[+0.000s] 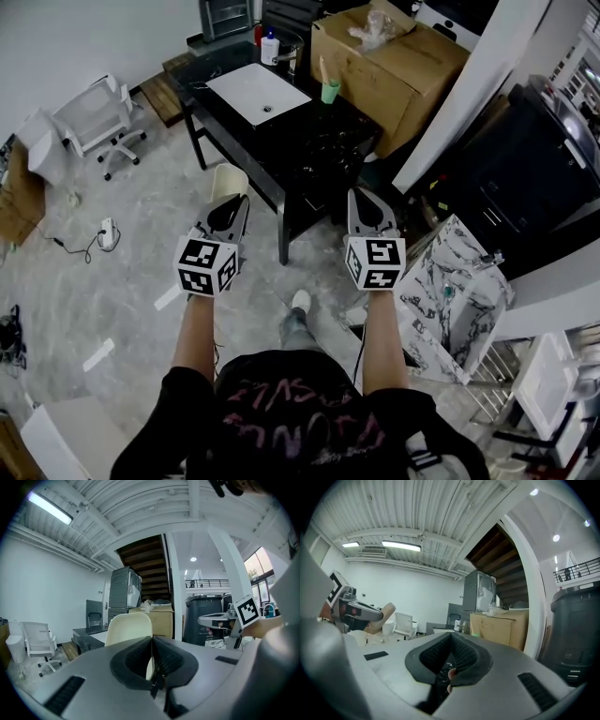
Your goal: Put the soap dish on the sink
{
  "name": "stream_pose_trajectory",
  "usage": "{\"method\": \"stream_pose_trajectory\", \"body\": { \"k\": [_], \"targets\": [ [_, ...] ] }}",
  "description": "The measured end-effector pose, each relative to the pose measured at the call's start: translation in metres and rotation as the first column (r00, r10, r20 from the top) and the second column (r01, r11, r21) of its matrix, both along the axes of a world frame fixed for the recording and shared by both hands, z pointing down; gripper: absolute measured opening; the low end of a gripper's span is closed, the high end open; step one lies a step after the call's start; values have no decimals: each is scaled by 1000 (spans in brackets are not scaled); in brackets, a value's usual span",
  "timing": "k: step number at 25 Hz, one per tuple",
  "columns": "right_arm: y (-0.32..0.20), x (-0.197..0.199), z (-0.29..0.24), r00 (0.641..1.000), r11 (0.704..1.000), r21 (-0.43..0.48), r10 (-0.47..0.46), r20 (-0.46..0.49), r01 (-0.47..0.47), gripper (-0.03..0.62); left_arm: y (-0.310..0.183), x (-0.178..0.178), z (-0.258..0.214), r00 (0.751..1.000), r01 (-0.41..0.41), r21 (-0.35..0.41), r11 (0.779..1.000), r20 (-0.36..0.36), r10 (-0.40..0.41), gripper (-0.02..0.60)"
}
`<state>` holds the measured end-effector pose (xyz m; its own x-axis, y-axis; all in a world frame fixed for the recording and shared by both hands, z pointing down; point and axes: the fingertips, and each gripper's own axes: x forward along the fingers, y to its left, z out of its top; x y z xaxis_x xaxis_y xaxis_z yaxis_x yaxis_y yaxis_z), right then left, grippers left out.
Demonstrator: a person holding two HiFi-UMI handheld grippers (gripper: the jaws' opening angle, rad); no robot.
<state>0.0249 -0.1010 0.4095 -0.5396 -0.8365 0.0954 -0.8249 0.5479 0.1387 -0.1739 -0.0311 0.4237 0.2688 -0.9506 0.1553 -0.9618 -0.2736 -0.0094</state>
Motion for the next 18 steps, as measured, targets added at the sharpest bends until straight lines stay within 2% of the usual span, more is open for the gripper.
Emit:
{"method": "stream_pose_trajectory", "body": {
  "k": [8,18],
  "targets": [
    [-78,-18,9,1000,1000,-20,-17,21,17,12,-77,-14,13,1000,17,-32,999,-2,-17,20],
    [-199,-15,17,1000,999,-49,-21,9,22,12,-202,-6,17,1000,12,-70,998,-8,-13,21]
  ]
}}
